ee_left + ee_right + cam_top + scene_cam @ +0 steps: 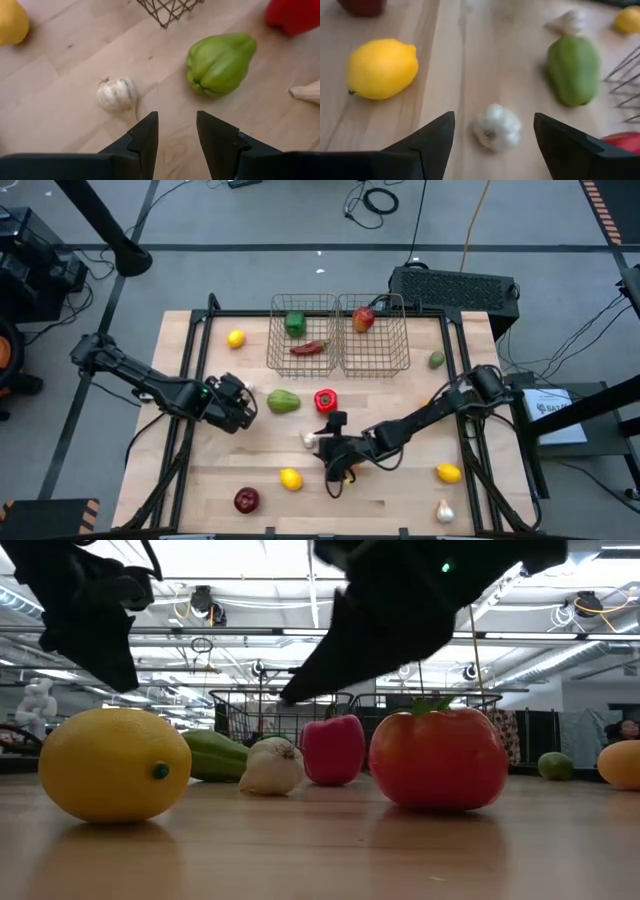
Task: Sort produce into baskets
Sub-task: Put the middle garlic into the left mesh basket
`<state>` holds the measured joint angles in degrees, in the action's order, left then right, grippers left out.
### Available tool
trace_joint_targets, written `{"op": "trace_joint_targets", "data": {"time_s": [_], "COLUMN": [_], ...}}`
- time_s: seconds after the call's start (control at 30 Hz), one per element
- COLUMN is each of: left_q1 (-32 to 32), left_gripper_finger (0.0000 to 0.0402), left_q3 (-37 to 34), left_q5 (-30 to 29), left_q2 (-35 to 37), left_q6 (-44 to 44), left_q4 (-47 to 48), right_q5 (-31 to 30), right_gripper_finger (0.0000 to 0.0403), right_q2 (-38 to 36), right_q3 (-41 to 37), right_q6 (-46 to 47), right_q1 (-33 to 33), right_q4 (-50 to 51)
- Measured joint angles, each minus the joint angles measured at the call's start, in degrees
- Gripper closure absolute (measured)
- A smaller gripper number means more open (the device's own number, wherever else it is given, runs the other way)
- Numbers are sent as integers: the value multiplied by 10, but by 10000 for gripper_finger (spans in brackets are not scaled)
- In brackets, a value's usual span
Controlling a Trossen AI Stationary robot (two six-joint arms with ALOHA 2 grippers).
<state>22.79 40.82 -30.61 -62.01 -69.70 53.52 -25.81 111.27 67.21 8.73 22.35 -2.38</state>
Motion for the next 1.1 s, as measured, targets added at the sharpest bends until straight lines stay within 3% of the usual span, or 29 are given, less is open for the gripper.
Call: {"op": "trace_joint_targets", "data": {"time_s": [0.37,0.73,1.1], "left_q1": [22,29,29], "left_gripper_finger": [261,261,261], "left_q3": [0,0,0], "left_q5": [1,2,-10], "left_q2": [-24,-25,-25], "left_q6": [-10,-5,-3], "left_q4": [-4,-2,13], "right_q5": [23,77,78], "right_gripper_finger": [78,80,97], "right_q2": [64,96,111], "right_q3": [127,130,130], "right_q6": [69,109,99], "right_q1": [-33,-59,-71], "right_q4": [145,154,138]}}
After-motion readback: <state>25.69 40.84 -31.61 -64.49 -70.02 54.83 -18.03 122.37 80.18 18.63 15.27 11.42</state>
